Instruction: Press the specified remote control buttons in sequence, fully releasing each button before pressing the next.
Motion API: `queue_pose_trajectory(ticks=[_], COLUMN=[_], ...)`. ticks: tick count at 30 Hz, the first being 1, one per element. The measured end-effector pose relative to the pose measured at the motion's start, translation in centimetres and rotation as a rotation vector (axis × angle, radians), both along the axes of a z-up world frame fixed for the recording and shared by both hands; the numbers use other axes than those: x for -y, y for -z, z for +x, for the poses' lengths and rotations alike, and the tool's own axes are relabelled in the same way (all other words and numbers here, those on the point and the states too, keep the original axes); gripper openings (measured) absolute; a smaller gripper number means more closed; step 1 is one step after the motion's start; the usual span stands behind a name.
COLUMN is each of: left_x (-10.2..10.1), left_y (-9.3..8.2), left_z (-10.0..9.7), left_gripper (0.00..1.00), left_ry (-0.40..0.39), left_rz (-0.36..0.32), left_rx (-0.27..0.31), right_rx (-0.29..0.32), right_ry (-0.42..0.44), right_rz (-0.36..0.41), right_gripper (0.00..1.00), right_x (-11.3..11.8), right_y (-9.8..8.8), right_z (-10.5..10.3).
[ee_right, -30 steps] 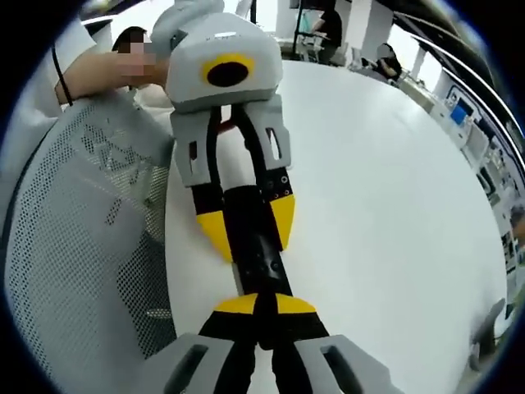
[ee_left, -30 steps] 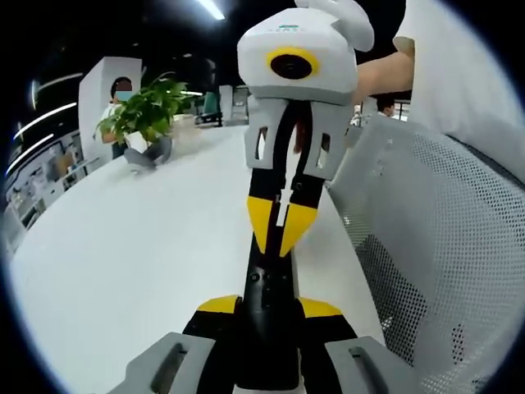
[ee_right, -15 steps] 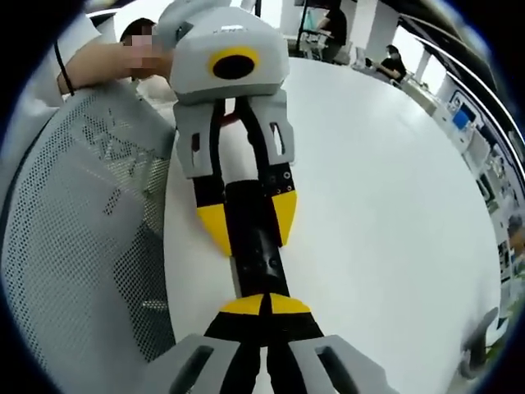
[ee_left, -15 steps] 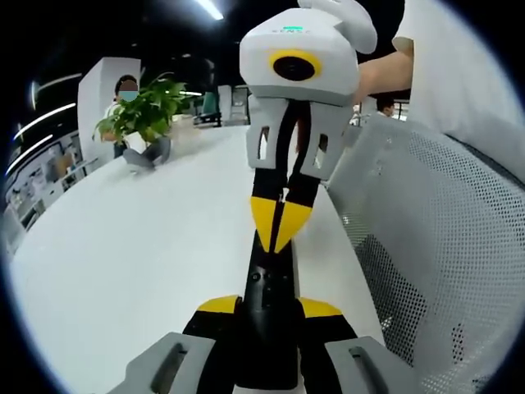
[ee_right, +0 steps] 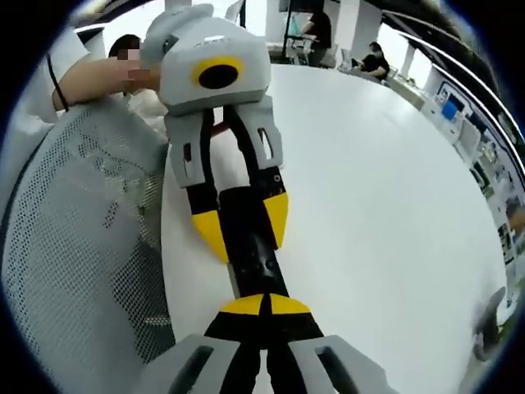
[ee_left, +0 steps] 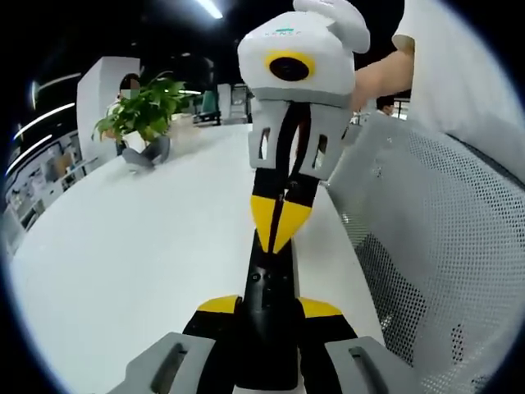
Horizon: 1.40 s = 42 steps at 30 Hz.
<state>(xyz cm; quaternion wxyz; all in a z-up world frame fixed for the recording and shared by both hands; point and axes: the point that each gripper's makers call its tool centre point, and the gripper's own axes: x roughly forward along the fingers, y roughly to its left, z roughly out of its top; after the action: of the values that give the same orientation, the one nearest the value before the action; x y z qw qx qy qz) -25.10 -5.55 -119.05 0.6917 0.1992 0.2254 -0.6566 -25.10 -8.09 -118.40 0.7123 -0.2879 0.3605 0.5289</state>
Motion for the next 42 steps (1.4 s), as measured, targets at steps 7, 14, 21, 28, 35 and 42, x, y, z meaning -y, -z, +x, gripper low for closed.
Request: queue_pose_trajectory(ticks=[7, 14, 21, 28, 35, 42], left_x=[0.04, 0.08, 0.09, 0.07, 0.08, 0.07], left_y=[0.00, -0.05, -0.06, -0.03, -0.01, 0.04], left_z=[0.01, 0.03, 0.07, 0.17, 0.15, 0.14], left_gripper=[0.26, 0.26, 0.26, 0.26, 0.26, 0.26], left_ry=[-0.002, -0.004, -0.007, -0.002, 0.001, 0.002], left_rz=[-0.003, 0.003, 0.001, 0.004, 0.003, -0.003], left_rx=[0.001, 0.003, 0.002, 0.000, 0.000, -0.001], right_rx=[-0.020, 0.002, 0.021, 0.008, 0.026, 0.060], right_ry=[0.080, 0.082, 0.059, 0.028, -0.067, -0.167], right_rz=[0.083, 0.074, 0.064, 0.038, -0.038, -0.168], right_gripper=[0.00, 0.00, 0.00, 0.00, 0.00, 0.00], right_x=[-0.02, -0.12, -0.07, 0.42, 0.67, 0.48], right_y=[-0.12, -0.12, -0.17, -0.26, -0.13, 0.12], right_z=[0.14, 0.15, 0.22, 0.15, -0.02, -0.14])
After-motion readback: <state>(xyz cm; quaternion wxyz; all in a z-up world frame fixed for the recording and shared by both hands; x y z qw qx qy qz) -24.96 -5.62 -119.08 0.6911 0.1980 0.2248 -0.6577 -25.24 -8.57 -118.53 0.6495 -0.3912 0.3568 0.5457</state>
